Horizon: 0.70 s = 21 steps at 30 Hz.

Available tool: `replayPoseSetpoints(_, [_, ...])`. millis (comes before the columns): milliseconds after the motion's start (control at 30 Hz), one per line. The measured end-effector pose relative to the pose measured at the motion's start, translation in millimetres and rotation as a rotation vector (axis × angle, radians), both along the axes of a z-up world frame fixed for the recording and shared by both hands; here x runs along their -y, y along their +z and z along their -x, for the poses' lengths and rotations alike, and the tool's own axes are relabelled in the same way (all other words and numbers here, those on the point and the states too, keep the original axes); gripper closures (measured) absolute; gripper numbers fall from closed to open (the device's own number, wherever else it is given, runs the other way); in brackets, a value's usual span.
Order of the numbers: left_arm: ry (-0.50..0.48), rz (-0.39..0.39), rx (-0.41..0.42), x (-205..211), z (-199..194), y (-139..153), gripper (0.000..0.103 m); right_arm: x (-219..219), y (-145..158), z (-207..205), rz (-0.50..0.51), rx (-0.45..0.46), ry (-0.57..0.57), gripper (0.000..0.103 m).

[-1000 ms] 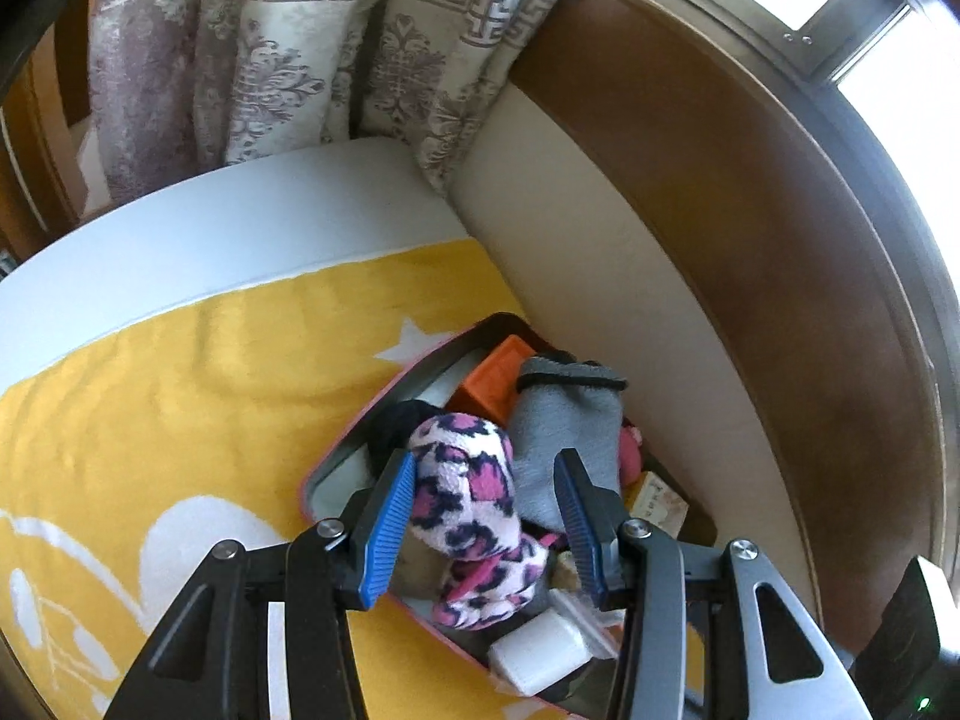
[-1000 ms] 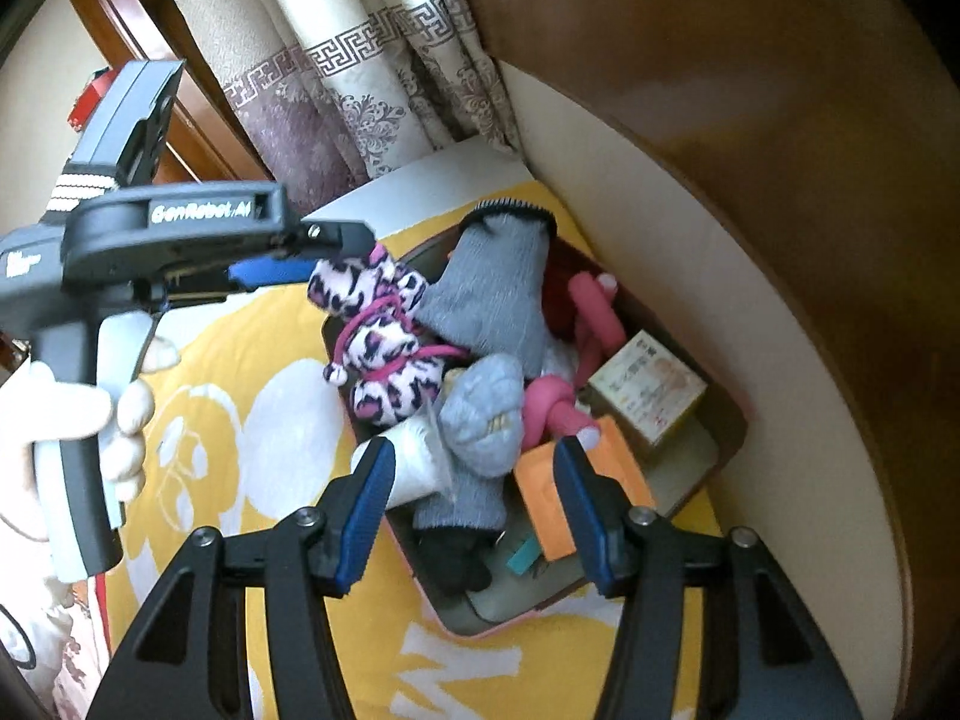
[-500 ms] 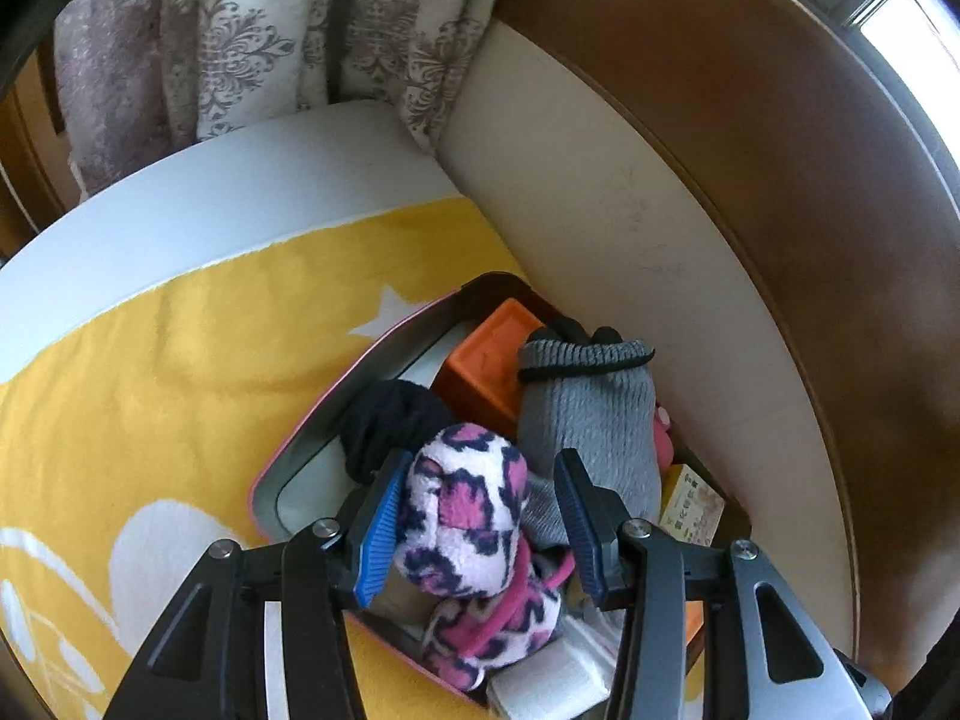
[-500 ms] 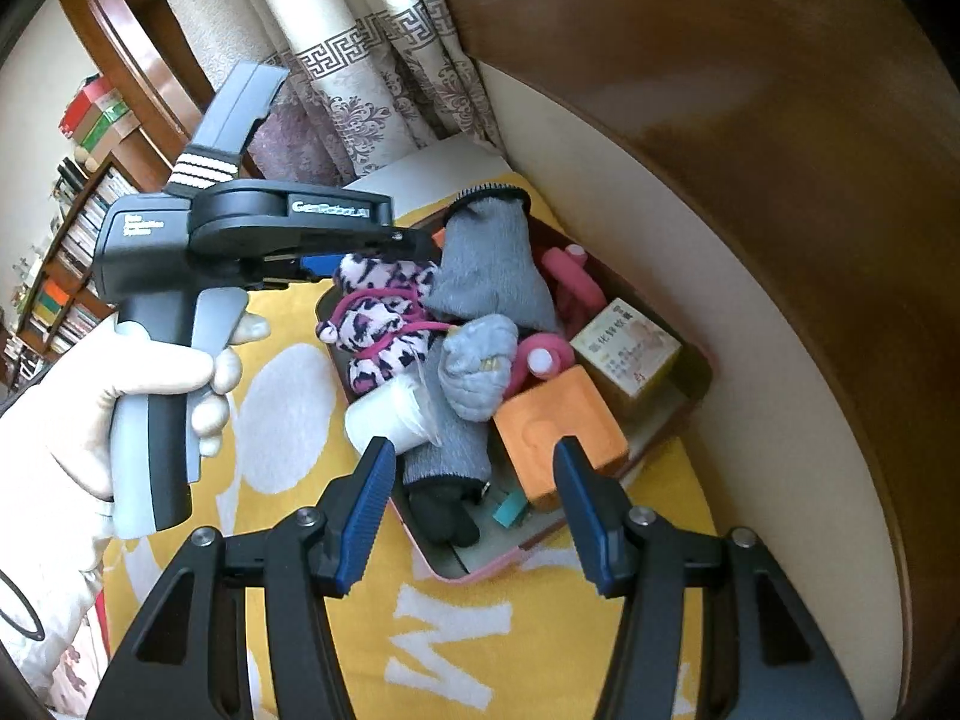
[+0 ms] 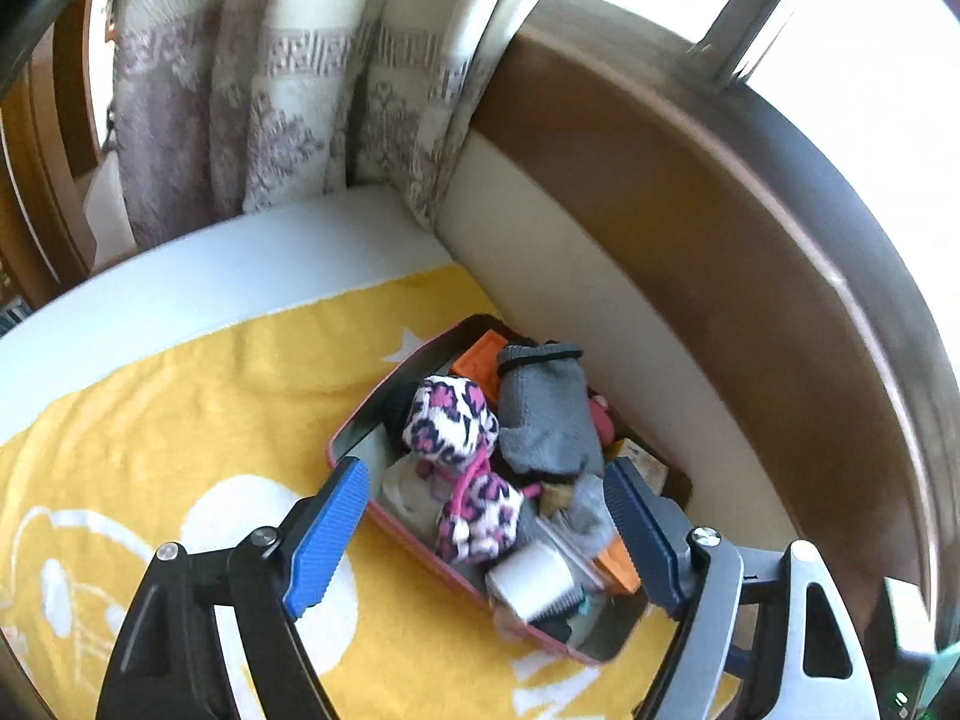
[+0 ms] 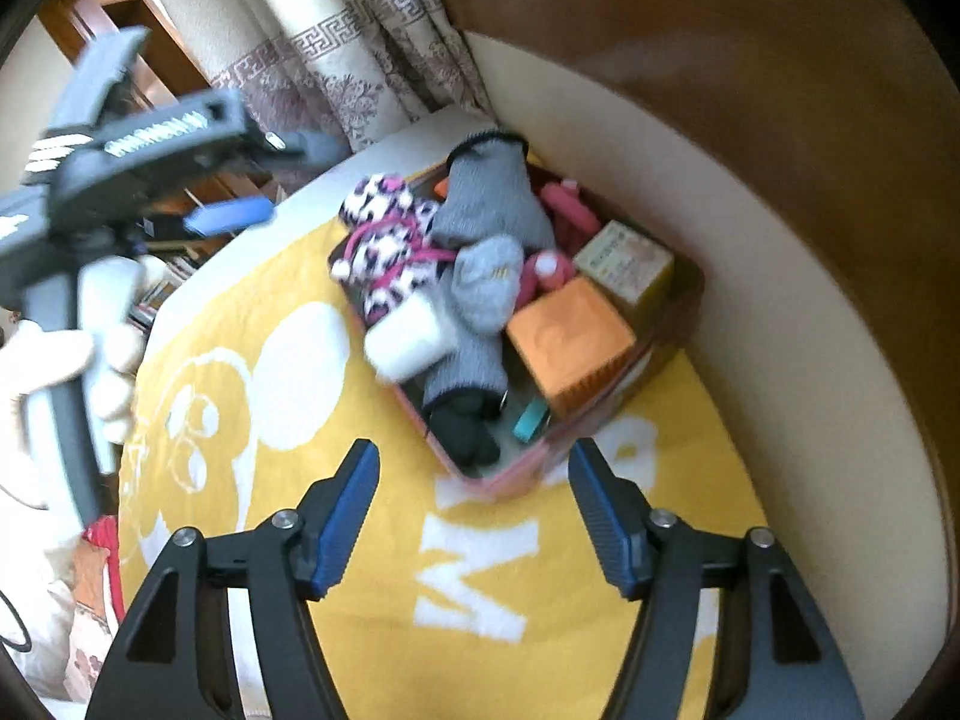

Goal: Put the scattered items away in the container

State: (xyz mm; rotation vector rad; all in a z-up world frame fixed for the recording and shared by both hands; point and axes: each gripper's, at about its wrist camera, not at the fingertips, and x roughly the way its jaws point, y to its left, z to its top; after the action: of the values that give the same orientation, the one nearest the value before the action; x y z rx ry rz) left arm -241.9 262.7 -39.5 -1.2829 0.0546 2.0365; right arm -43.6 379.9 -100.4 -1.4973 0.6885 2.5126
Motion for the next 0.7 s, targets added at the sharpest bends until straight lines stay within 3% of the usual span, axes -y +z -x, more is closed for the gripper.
replayPoseSetpoints(100, [0.003, -0.006, -0.112, 18, -22, 27, 0.015, 11, 0, -14, 0.004, 0.028, -0.022, 0.028])
replayPoseSetpoints(133, [0.005, -0.025, -0.162, 26, -33, 40, 0.0, 13, 1, -16, -0.002, 0.032, -0.028, 0.028])
replayPoseSetpoints(233, [0.018, -0.084, -0.263, 40, -55, 67, 0.0, 24, 9, -31, -0.05, 0.041, -0.056, 0.026])
replayPoseSetpoints(333, [0.045, -0.111, -0.311, 51, -71, 87, 0.0, 33, 19, -41, -0.12, 0.042, -0.076, 0.025])
replayPoseSetpoints(467, [0.095, -0.067, -0.377, 58, -90, 112, 0.0, 38, 40, -47, -0.194, -0.006, -0.081, 0.023])
replayPoseSetpoints(600, [0.182, 0.018, -0.557, 65, -123, 146, 0.0, 34, 69, -50, -0.255, -0.112, -0.063, 0.016])
replayPoseSetpoints(633, [0.211, 0.035, -0.57, 65, -128, 152, 0.0, 32, 76, -51, -0.265, -0.137, -0.052, 0.011])
replayPoseSetpoints(667, [0.246, 0.052, -0.572, 66, -133, 157, 0.0, 29, 84, -52, -0.27, -0.155, -0.038, 0.0])
replayPoseSetpoints(700, [0.281, 0.064, -0.566, 65, -139, 163, 0.0, 28, 91, -53, -0.27, -0.171, -0.026, 0.001])
